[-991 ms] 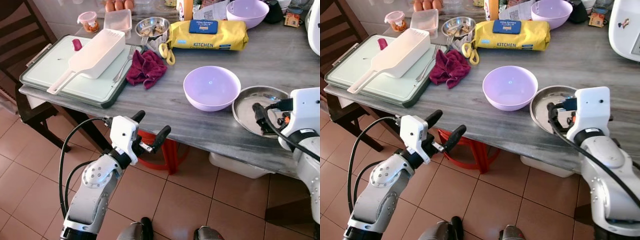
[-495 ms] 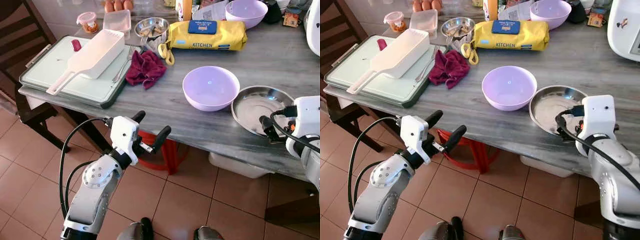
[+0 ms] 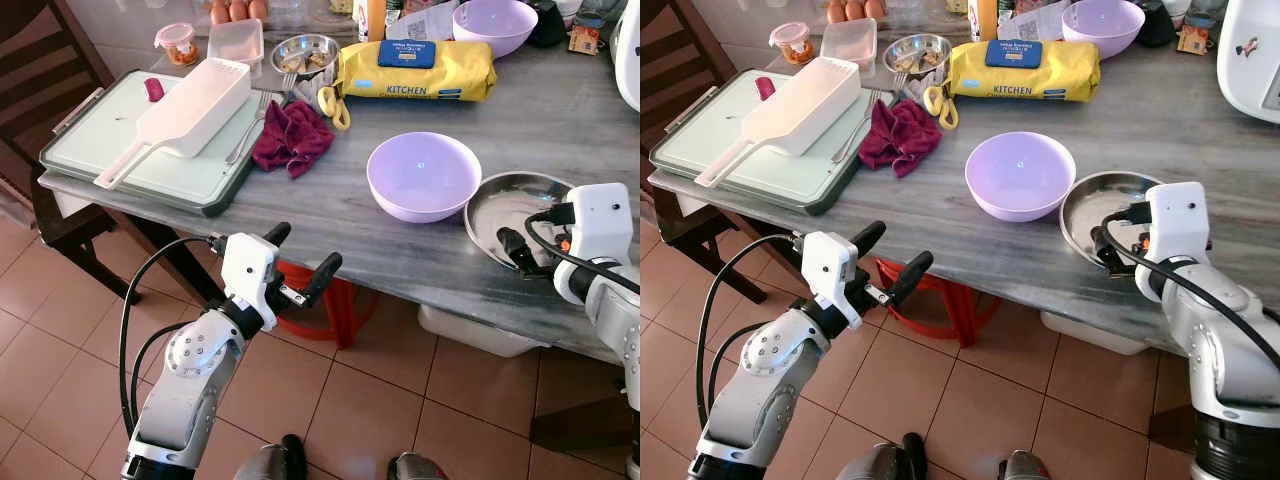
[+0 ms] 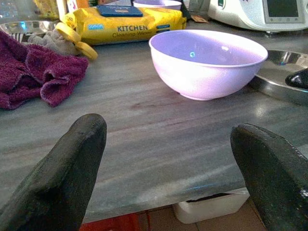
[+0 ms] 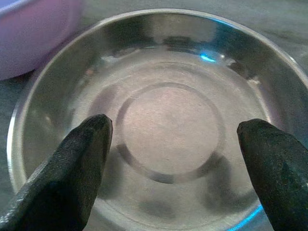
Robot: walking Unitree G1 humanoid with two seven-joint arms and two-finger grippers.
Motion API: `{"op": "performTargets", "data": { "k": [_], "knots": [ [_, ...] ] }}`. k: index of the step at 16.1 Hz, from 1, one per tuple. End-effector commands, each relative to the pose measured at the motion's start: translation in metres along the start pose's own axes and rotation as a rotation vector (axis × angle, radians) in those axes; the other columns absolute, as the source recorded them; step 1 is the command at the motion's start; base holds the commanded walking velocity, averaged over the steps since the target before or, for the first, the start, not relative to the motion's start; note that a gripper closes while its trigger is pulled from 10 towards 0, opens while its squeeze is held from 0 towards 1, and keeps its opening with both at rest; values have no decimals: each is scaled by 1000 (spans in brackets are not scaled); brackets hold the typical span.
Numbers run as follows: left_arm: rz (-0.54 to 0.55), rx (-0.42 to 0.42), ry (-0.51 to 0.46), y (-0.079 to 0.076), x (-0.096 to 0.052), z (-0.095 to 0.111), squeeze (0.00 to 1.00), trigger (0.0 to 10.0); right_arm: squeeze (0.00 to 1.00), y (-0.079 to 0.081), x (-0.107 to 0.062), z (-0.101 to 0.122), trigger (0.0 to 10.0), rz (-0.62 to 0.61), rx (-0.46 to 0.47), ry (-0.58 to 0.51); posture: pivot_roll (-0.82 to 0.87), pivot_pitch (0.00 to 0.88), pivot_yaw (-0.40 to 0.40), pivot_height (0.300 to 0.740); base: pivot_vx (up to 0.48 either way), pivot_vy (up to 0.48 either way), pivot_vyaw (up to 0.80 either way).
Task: Setting the table
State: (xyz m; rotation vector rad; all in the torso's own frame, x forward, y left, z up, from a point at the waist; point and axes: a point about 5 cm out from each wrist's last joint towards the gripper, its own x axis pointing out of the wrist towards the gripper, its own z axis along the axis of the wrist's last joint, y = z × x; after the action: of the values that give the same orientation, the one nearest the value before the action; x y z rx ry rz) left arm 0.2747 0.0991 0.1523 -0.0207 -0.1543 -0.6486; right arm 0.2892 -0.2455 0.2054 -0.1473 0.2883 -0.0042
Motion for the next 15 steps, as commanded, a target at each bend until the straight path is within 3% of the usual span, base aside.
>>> {"op": "performTargets", "data": {
  "k": [1,3,7,10,15],
  "knots": [
    [20,5,16,2,-4,-3,0,10000,224,3,0,2,10000,22,2,0,-177,225,93,740,0,0,0],
    [24,7,19,2,-4,-4,0,10000,153,8,0,0,10000,60,16,20,-177,225,93,740,0,0,0],
    [24,11,21,2,-3,-4,0,10000,141,14,-1,-3,10000,96,33,30,-183,229,95,740,0,0,0],
    [30,14,24,3,-4,-4,0,10000,55,18,1,-2,10000,117,39,31,-182,232,95,740,0,0,0],
    [37,13,24,2,-4,-5,0,10000,31,23,10,4,10000,132,36,6,-175,230,93,740,0,0,0]
  ]
}}
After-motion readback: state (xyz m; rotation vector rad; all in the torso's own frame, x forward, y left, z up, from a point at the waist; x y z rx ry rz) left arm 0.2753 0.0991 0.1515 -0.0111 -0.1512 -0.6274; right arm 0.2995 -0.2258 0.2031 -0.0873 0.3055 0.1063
